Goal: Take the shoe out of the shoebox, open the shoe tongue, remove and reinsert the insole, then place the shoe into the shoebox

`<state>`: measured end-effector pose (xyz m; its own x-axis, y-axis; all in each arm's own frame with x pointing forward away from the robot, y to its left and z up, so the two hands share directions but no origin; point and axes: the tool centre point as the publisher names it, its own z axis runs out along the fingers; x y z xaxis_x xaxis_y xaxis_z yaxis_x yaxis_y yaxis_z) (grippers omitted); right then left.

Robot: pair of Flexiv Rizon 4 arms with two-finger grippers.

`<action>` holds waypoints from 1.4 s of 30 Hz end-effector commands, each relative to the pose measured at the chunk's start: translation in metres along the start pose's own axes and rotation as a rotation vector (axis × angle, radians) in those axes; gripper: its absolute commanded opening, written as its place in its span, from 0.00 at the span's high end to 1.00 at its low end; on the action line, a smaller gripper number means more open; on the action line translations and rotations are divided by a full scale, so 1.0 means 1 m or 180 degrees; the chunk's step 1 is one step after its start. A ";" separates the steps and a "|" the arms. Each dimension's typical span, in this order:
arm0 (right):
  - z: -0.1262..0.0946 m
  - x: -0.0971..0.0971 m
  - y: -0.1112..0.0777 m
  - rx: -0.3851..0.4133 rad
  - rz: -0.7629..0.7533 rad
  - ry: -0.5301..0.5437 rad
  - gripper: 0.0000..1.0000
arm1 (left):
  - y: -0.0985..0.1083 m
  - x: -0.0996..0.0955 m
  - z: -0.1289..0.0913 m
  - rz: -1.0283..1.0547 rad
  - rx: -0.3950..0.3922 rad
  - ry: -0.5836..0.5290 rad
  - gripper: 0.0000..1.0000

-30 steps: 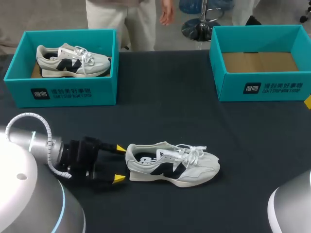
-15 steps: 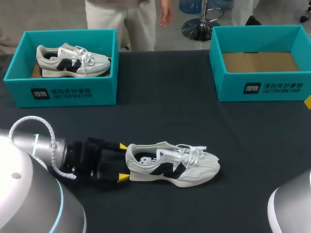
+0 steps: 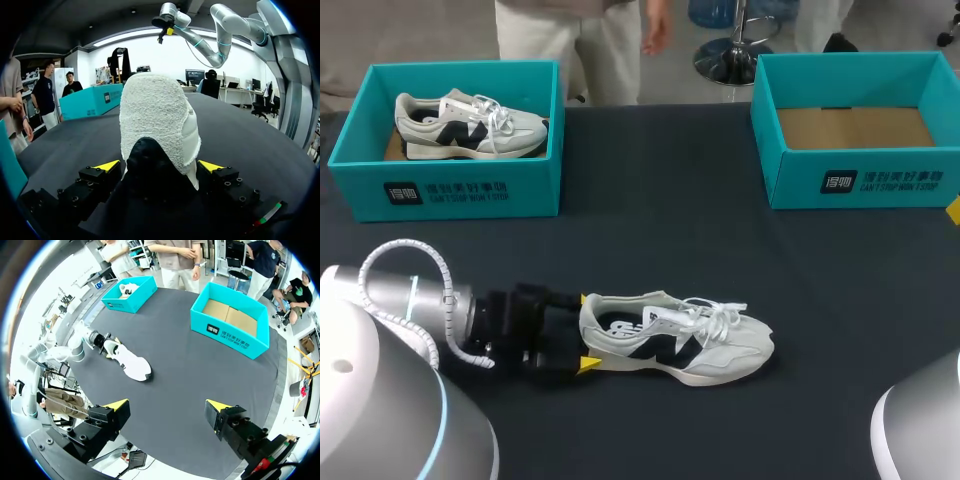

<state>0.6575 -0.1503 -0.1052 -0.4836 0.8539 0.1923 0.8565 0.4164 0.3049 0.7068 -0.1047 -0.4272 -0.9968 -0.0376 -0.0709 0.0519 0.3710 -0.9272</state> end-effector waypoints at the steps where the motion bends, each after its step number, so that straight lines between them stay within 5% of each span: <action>1: 0.000 -0.001 0.003 0.0020 0.0001 0.0006 0.00 | 0.003 -0.002 0.006 -0.0004 -0.0013 -0.0028 0.00; 13: 0.000 -0.001 0.003 0.0020 0.0001 0.0006 0.00 | 0.011 -0.004 0.009 0.0031 -0.0051 0.0050 0.00; 27: 0.000 -0.001 0.003 0.0020 0.0001 0.0006 0.00 | 0.013 0.016 -0.002 0.0040 -0.0066 0.0100 0.00; 42: 0.000 -0.001 0.003 0.0020 0.0001 0.0006 0.00 | 0.007 0.005 -0.004 0.0135 -0.0001 0.0014 0.00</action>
<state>0.6575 -0.1503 -0.1052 -0.4836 0.8539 0.1923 0.8565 0.4164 0.3049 0.6997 -0.0966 -0.4324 -0.9938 -0.0212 -0.1089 0.0934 0.3702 -0.9242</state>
